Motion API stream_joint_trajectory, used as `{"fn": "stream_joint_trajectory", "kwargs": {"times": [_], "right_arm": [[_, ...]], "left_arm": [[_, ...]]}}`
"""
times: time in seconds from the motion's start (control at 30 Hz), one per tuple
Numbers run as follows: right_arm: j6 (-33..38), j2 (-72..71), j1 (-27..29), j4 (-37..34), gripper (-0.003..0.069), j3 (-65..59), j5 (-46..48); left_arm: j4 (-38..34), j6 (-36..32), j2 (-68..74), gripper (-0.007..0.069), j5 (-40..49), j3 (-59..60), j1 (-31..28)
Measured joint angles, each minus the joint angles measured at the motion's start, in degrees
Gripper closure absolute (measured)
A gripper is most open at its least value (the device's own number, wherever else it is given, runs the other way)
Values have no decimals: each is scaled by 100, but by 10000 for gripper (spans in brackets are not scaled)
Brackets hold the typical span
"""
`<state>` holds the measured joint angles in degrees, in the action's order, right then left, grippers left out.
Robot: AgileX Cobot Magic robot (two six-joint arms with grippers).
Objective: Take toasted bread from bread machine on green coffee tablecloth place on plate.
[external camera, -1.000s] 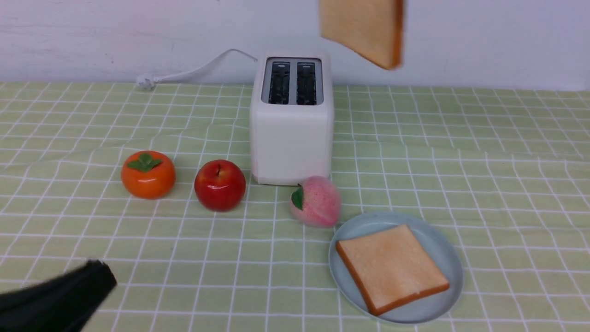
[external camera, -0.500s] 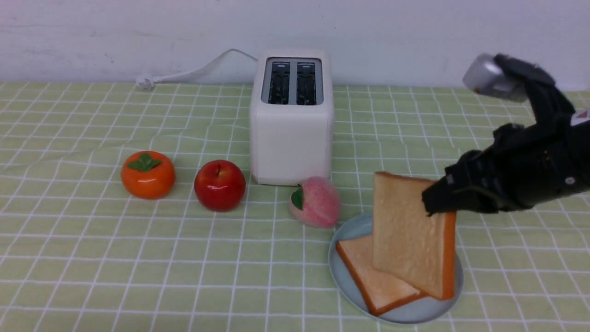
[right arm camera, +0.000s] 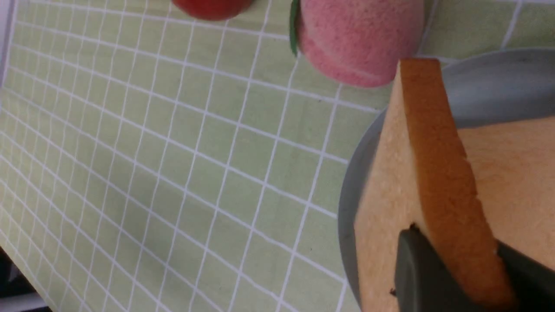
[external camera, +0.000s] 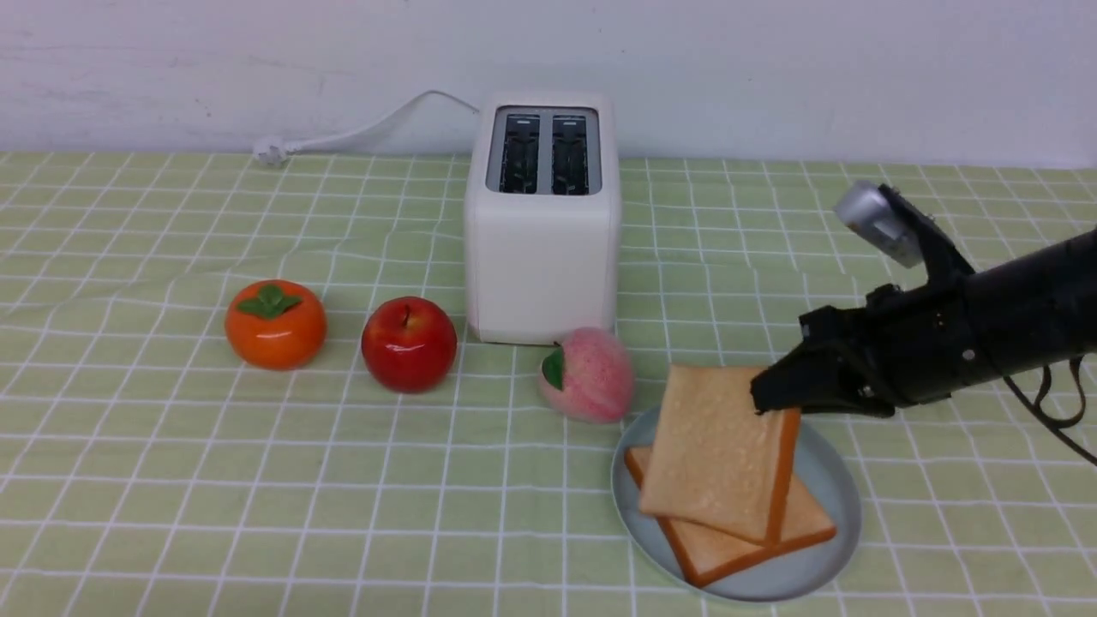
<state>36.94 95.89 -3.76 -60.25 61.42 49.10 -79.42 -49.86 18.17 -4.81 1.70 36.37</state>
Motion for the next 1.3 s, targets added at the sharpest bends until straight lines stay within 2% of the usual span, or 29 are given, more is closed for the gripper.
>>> {"fn": "stream_joint_trajectory", "kwargs": {"times": [0.13, 0.27, 0.4, 0.47, 0.5, 0.53, 0.6, 0.63, 0.7, 0.93, 1.13, 1.3], "right_arm": [[-26, 192, 33, 70, 533, 0, -5], [-210, 192, 64, 553, 384, 73, 14], [-804, 96, 217, 1433, 209, 366, 163], [-1088, -6, 278, 1868, 181, 485, 258], [-1585, -248, 330, 2468, 176, 637, 420], [-1632, -283, 334, 2532, 176, 650, 445], [-2116, -863, 363, 3242, 220, 735, 727], [-2146, -916, 363, 3242, 220, 735, 727], [-2444, -1689, 367, 3674, 307, 664, 1074], [-2589, -4086, 367, 3836, 547, -331, 1545], [-2737, -6124, 367, 3836, 630, -1388, 1561], [-3018, -7546, 367, 3841, 641, -2185, 1040]], "left_arm": [[0, -9, 0, 638, 0, 0, 0], [-6, -9, 0, 638, 11, 0, 0], [-41, -9, 0, 638, 17, 0, 0], [-46, -9, 0, 638, 17, 0, 0], [-48, -9, 0, 638, 22, 0, 0], [-48, -9, 0, 638, 21, 0, 0], [-48, -9, 0, 638, 21, 0, 0], [-48, -9, 0, 638, 21, 0, 0], [-53, -9, 0, 637, 21, 0, 0], [-53, -9, 0, 635, 21, 0, 0], [-53, -9, 0, 629, 21, 0, 0], [-53, -9, 0, 626, 21, 0, 0]]}}
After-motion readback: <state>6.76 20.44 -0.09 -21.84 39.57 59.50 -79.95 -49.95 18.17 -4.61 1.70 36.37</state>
